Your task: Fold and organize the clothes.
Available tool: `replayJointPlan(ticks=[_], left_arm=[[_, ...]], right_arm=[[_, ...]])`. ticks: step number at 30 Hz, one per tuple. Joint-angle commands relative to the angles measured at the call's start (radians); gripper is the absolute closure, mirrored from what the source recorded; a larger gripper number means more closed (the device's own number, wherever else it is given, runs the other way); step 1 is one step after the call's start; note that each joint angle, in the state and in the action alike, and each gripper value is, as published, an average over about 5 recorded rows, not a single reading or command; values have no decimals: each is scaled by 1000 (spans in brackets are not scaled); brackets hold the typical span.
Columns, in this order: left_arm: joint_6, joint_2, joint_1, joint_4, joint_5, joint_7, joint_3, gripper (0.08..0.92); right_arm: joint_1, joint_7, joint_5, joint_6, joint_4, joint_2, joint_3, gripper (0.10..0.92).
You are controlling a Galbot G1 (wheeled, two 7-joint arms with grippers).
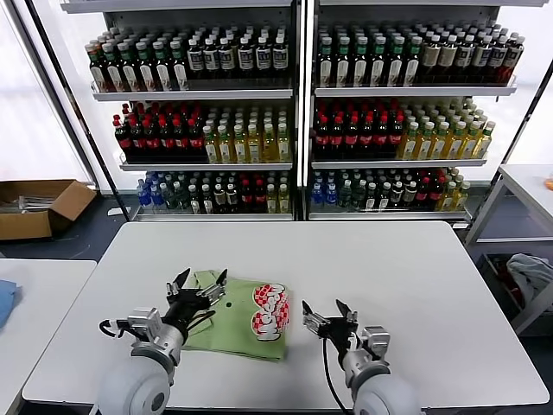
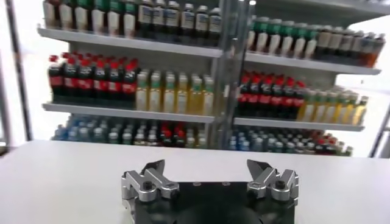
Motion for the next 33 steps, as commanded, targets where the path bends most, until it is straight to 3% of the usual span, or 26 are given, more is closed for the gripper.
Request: replayJointPlan(ticks=[1,15,33], left_arm=[[9,17,25,17,39,-27,-79,177],[25,10,40,5,47,-27,-87,177],[28,-45,62,-24,39,-35,-112,177]], right_arm=[[124,138,186,-19,-159,86,-153,219],[128,181,195,-19,-183,108,-195,271],[106,166,80,-4,-139,67,-186,770]])
